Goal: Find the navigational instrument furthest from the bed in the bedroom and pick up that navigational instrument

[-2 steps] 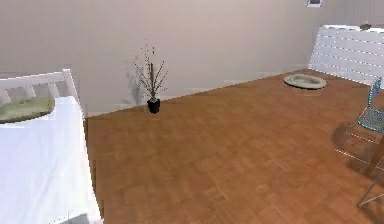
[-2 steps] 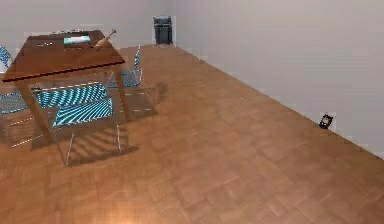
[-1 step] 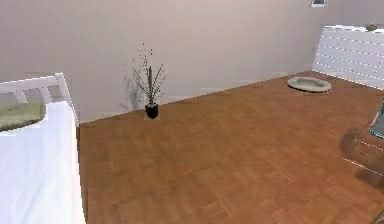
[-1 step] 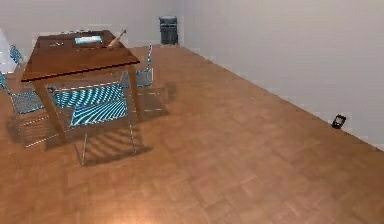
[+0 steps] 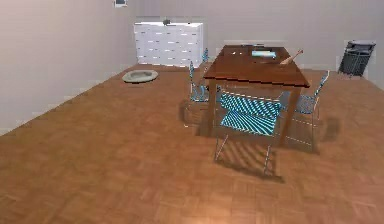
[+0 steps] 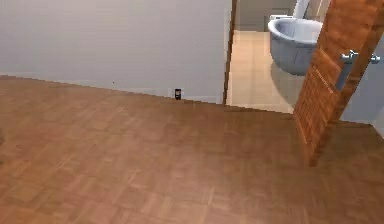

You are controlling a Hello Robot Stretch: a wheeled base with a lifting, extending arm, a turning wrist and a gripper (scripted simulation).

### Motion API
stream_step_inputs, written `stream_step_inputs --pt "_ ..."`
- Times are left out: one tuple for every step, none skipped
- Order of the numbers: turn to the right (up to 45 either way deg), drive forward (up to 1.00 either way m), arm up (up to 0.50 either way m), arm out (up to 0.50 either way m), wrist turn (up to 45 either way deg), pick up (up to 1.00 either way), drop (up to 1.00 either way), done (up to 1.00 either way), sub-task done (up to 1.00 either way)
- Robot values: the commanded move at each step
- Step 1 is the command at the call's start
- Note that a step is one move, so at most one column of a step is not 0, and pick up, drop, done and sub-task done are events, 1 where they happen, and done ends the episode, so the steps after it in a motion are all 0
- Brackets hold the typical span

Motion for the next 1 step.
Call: stream_step_inputs --pt "45.0 0.00 0.00 0.00 0.0 0.00 0.00 0.00 0.00"
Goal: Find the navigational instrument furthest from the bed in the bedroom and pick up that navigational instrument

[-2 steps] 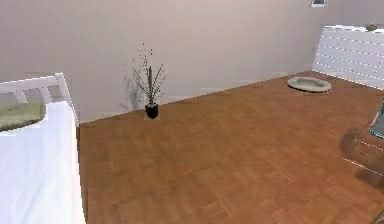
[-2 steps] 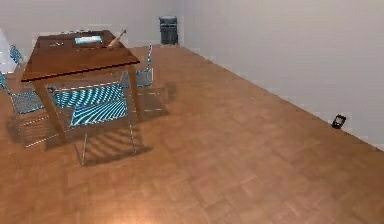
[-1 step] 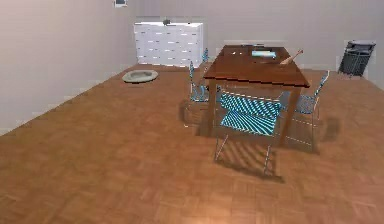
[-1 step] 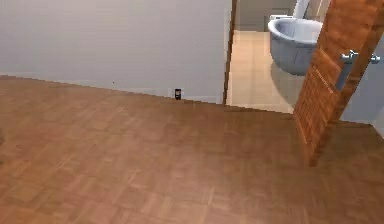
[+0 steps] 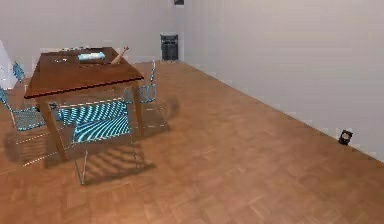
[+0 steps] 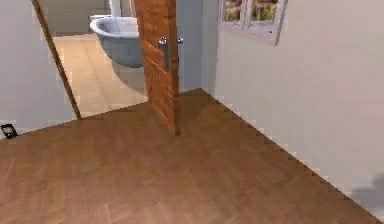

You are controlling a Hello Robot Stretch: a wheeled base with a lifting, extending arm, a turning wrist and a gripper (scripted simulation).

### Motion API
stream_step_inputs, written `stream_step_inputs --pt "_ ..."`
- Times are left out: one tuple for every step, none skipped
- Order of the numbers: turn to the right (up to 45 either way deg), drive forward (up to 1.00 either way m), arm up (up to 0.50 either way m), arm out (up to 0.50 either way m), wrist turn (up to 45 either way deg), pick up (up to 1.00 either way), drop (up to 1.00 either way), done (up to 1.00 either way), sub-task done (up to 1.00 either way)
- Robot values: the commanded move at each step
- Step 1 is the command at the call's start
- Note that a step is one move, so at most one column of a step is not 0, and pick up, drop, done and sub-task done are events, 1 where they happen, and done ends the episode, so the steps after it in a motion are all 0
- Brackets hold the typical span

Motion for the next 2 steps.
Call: stream_step_inputs --pt "0.0 1.00 0.00 0.00 0.0 0.00 0.00 0.00 0.00" --pt "3.0 0.00 0.00 0.00 0.0 0.00 0.00 0.00 0.00"
